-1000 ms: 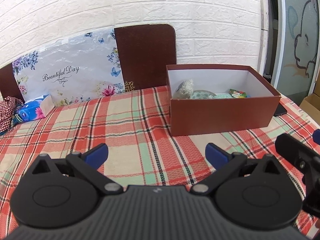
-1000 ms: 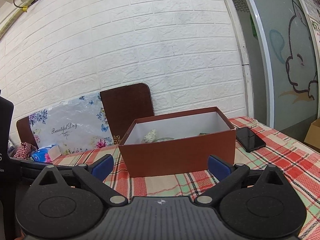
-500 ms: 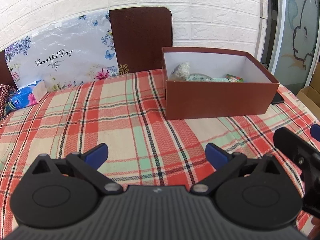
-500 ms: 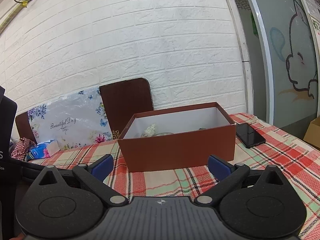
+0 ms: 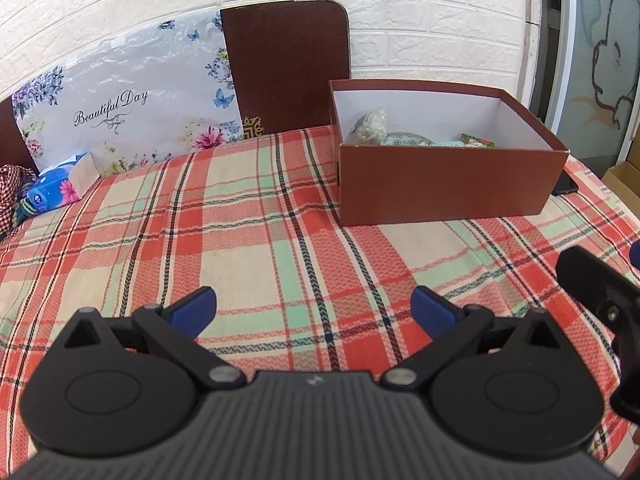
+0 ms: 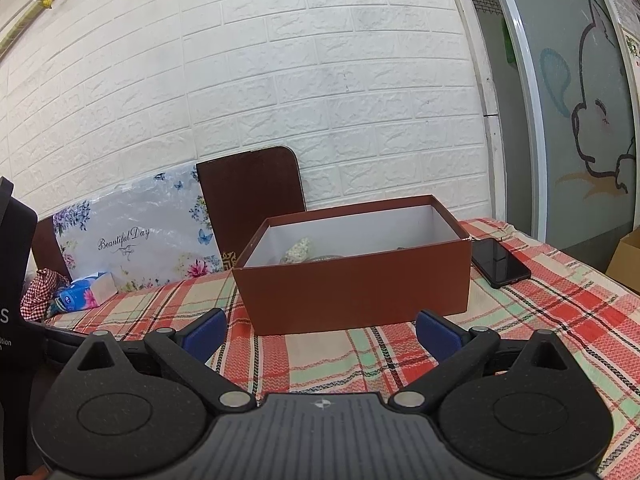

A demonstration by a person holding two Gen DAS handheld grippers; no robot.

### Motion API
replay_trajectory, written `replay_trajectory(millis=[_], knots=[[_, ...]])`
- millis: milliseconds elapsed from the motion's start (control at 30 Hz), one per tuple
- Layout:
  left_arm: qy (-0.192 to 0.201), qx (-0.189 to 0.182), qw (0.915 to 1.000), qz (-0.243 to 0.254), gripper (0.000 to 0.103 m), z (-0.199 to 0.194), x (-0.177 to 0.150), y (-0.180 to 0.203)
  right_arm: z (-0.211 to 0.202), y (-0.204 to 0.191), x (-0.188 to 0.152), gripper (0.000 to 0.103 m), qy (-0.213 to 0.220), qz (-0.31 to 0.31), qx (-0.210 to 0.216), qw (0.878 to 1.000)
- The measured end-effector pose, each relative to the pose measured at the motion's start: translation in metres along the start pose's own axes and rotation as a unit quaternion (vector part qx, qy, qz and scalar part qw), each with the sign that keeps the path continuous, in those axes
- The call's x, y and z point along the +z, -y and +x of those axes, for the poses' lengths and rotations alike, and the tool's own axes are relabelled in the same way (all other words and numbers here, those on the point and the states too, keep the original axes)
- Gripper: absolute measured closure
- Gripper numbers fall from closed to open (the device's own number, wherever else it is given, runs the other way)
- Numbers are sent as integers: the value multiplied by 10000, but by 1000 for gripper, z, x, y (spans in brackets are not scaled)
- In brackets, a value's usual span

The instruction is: Organize objects

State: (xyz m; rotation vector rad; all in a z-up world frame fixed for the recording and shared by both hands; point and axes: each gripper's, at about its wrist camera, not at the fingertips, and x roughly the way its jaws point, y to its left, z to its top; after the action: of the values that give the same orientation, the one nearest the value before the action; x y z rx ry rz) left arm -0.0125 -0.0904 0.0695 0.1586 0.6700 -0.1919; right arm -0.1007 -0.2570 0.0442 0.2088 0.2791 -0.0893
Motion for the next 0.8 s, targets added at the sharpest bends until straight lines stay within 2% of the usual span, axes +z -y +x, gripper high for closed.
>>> replay_trajectory(millis=[300, 467, 800], knots=[[76, 103, 9999, -83, 0, -2, 2, -4, 0, 1, -1, 2, -4, -16, 4, 10000], [78, 289, 9995, -87, 0, -2, 2, -4, 0, 0, -2, 2, -2, -29, -4, 10000], [137, 301, 9993, -176, 0, -4, 3, -9, -1, -2, -2, 2, -27, -57, -25, 10000]])
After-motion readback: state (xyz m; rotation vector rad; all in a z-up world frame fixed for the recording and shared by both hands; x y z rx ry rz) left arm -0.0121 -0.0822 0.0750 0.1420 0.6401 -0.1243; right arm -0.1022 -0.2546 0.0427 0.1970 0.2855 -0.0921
